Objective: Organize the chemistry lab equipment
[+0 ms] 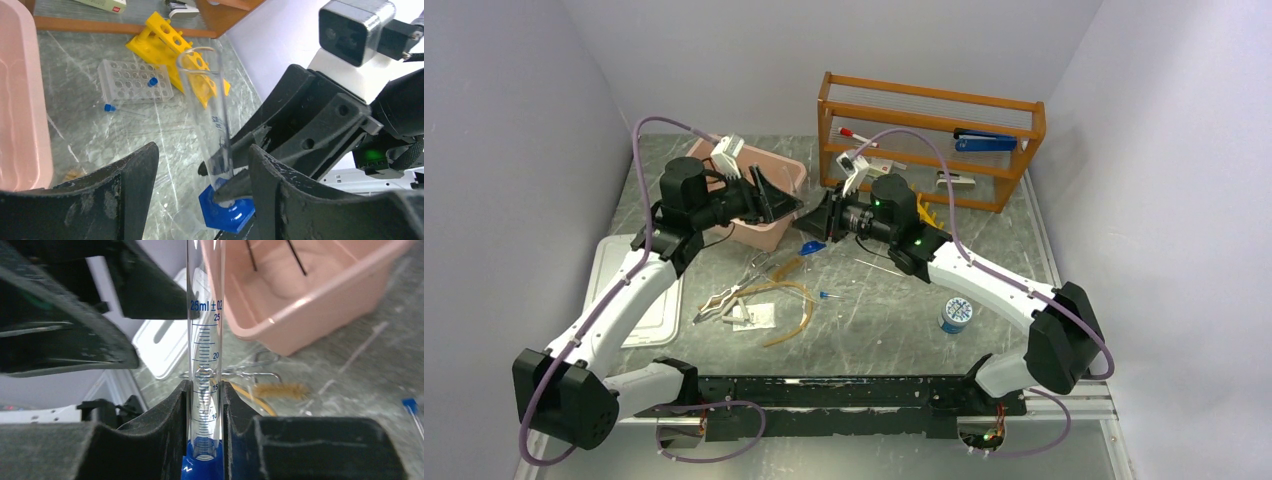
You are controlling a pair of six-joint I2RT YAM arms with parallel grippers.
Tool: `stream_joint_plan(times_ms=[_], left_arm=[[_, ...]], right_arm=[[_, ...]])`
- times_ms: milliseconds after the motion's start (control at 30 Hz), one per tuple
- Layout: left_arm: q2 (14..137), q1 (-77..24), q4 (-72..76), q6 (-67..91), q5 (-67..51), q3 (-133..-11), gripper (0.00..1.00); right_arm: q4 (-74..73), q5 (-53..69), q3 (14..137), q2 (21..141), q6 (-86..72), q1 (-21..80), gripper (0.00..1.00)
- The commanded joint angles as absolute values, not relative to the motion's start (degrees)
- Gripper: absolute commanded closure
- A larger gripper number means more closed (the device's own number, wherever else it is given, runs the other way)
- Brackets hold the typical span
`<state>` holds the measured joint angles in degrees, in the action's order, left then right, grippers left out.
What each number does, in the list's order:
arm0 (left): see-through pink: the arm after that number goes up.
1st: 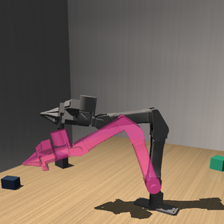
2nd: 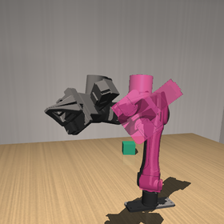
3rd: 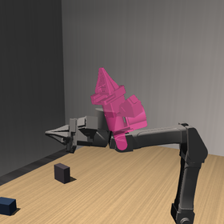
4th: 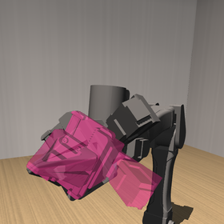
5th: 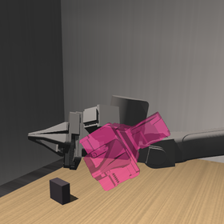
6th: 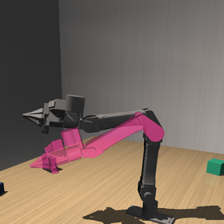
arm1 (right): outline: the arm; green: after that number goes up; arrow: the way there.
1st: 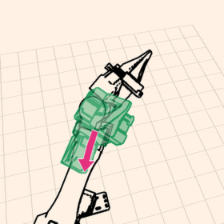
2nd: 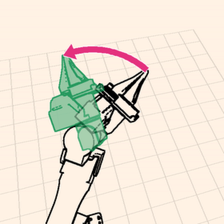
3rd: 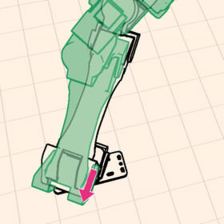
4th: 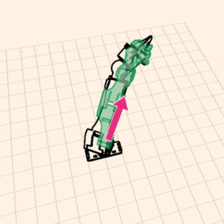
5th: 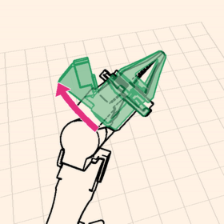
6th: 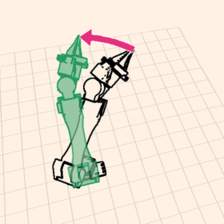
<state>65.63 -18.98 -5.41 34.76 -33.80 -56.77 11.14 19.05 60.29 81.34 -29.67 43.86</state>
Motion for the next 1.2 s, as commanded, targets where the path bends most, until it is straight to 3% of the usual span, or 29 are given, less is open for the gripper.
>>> stream_joint_plan(times_ms=[0, 167, 333, 433, 533, 700, 800, 1167], left_arm=[[64.47, -19.34, 5.35, 40.32, -36.00, -54.27, 0.33], [63.09, -19.34, 9.69, 43.31, -35.20, -51.01, 0.51], [62.92, -19.51, 14.88, 47.77, -37.90, -48.02, 0.61], [62.93, -19.51, 10.11, 44.59, -37.14, -49.35, 0.77], [63.39, -19.51, 5.69, 42.40, -33.97, -51.82, 0.95], [65.24, -19.51, 0.36, 40.27, -30.61, -57.38, 0.95], [67.16, -19.43, -6.06, 38.79, -26.49, -61.88, 0.95], [75.78, -19.34, -28.53, 45.34, 9.63, -79.61, 0.95]], right_arm=[[17.55, 25.23, 59.70, 80.08, -30.32, 44.01, 0.84], [19.17, 26.73, 59.85, 80.23, -30.08, 44.03, 0.84], [21.54, 26.36, 59.85, 80.99, -30.61, 44.00, 0.84], [22.68, 25.54, 59.97, 81.46, -30.40, 44.02, 0.83], [22.14, 24.38, 60.41, 81.47, -30.11, 43.92, 0.75], [17.33, 22.18, 62.45, 80.17, -29.13, 43.46, 0.45], [14.44, 19.85, 62.91, 77.67, -28.92, 42.49, 0.35], [4.36, 8.80, 60.88, 67.15, -25.66, 40.95, 0.32]])
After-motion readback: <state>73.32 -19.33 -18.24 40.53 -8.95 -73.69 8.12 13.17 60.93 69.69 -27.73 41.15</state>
